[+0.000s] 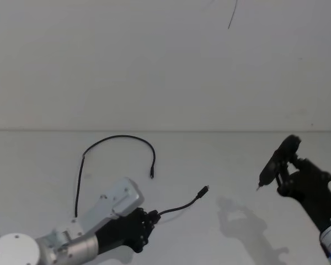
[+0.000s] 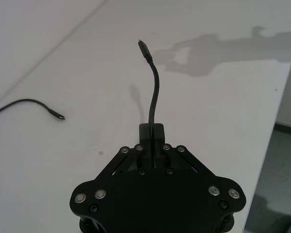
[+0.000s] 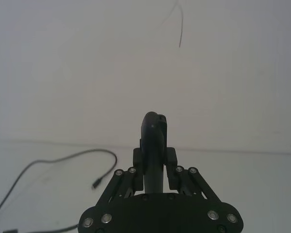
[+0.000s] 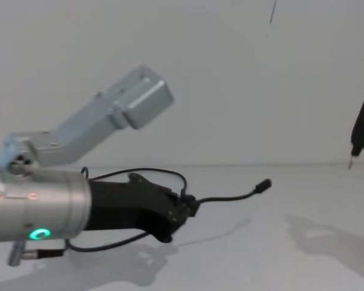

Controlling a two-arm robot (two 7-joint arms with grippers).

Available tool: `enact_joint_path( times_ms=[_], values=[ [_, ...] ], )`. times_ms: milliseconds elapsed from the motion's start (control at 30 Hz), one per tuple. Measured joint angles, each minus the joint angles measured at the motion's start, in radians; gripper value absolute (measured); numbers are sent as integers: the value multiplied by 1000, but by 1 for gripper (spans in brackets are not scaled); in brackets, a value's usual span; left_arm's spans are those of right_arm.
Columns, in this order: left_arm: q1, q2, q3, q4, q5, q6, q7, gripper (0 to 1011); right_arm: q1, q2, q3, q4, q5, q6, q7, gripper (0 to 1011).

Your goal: Pick up the data cable with the one hand.

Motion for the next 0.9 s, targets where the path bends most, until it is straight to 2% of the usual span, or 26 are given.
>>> enact_joint_path(
  times_ms=[200, 467, 900],
  values=[
    [20, 50, -28, -16, -16, -72, -44, 39, 12, -1, 38, -33, 65, 22, 27, 269],
    [35, 89, -49, -28, -27, -122, -77, 39, 31, -10, 67, -51, 150, 59, 50, 269],
    [46, 118, -65, -37, -35, -161, -102, 39, 73, -37, 59, -16, 263, 132, 75, 269]
  ],
)
